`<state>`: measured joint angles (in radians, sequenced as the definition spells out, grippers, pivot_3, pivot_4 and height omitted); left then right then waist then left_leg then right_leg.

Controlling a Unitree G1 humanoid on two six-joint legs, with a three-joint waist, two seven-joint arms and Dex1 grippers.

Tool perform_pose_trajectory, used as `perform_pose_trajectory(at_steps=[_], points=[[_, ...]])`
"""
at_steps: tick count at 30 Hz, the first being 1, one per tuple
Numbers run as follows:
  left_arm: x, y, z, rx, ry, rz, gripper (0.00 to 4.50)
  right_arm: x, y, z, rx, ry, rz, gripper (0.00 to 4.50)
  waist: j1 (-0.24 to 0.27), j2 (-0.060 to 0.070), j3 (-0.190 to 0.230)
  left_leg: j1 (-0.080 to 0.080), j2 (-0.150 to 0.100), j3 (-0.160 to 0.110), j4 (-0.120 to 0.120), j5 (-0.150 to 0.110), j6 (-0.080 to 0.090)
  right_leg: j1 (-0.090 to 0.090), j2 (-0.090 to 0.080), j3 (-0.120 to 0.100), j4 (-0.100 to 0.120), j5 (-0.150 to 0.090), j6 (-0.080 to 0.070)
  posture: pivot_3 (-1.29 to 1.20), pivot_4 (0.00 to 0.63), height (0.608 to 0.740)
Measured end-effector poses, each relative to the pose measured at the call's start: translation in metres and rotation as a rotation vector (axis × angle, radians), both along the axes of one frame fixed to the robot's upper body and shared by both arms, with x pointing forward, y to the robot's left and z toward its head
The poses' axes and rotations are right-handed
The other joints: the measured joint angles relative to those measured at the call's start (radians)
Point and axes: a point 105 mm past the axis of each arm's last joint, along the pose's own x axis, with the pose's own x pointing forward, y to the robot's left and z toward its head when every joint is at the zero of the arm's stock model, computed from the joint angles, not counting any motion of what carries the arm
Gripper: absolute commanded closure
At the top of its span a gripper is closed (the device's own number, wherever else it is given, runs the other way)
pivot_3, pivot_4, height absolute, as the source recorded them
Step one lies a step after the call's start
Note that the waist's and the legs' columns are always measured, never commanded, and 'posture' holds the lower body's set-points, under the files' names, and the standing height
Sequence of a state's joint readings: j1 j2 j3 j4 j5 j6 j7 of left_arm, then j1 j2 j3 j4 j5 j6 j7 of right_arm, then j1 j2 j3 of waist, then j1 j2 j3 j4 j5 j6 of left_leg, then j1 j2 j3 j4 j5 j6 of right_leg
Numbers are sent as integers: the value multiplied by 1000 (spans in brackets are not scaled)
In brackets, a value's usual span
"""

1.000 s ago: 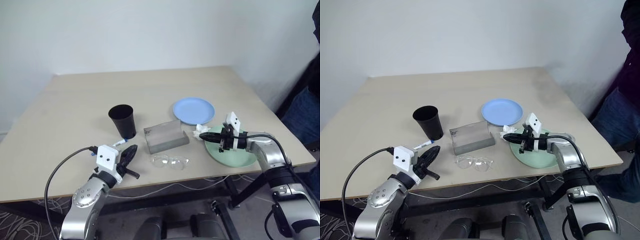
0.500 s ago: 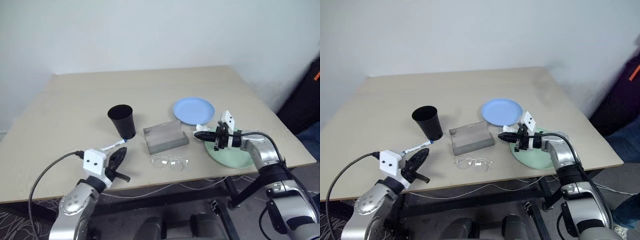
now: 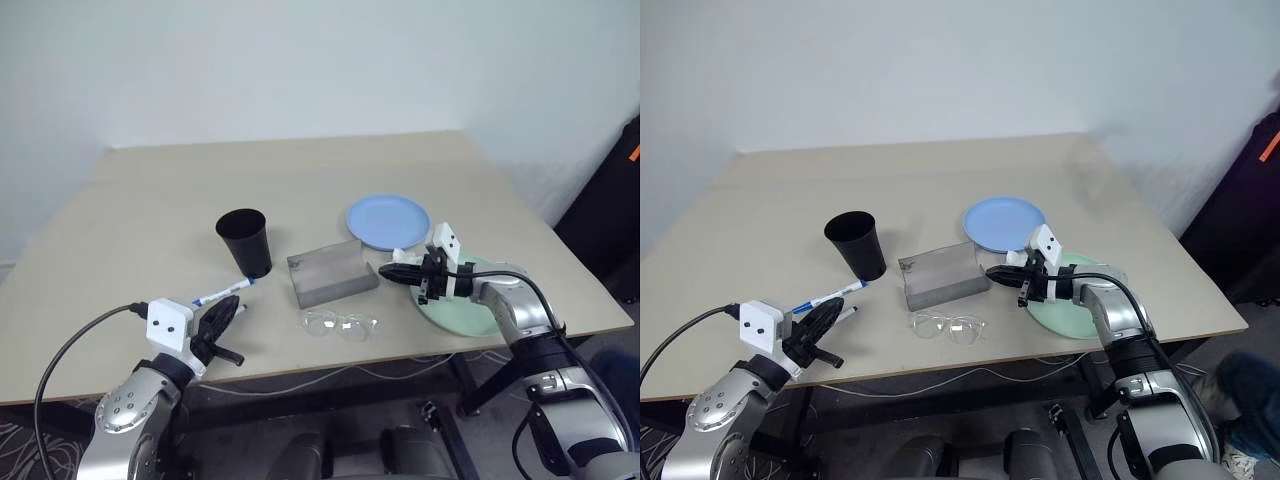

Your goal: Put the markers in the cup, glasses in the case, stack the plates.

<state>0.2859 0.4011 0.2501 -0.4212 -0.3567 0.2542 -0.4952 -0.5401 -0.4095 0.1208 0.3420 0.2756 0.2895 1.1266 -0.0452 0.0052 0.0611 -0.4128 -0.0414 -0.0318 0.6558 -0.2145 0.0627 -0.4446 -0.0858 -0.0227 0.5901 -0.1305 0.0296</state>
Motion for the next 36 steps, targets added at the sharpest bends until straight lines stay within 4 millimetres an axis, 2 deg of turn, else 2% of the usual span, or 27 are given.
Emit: perform_pose_trajectory(at_steps=[13,17,22,30,33,36], points=[[1,1,2,4,5,-9,4500,0,4,4,-9,-9,7,4485,0,0,0,1,0,1,-1,0,0,0,0,-1,-1,0,0,0,0,740],[4,4,5,17,9,-10,4500,2,10,13,-24,-19,25,4485,0,0,0,1,0,0,-1,0,0,0,0,-1,-1,0,0,0,0,740],[7,9,14,4,-23,13,4500,11,13,27,-116,-114,39,4485,0,0,0,1,1,0,-1,0,-1,0,0,-3,-1,0,0,0,0,740],[11,1,12,-12,-18,-23,4500,17,4,22,-224,-154,34,4485,0,0,0,1,0,1,0,0,-1,0,0,-3,-1,0,0,0,0,740],[16,-2,11,-20,-17,-41,4500,18,-2,20,-264,-151,21,3907,0,0,0,1,0,2,0,0,-1,0,0,-2,-1,0,0,0,0,740],[18,-3,11,-23,-17,-46,4500,19,-12,18,-295,-137,-1,2952,0,0,0,1,0,2,0,0,-1,0,0,-2,-1,0,0,0,0,740]])
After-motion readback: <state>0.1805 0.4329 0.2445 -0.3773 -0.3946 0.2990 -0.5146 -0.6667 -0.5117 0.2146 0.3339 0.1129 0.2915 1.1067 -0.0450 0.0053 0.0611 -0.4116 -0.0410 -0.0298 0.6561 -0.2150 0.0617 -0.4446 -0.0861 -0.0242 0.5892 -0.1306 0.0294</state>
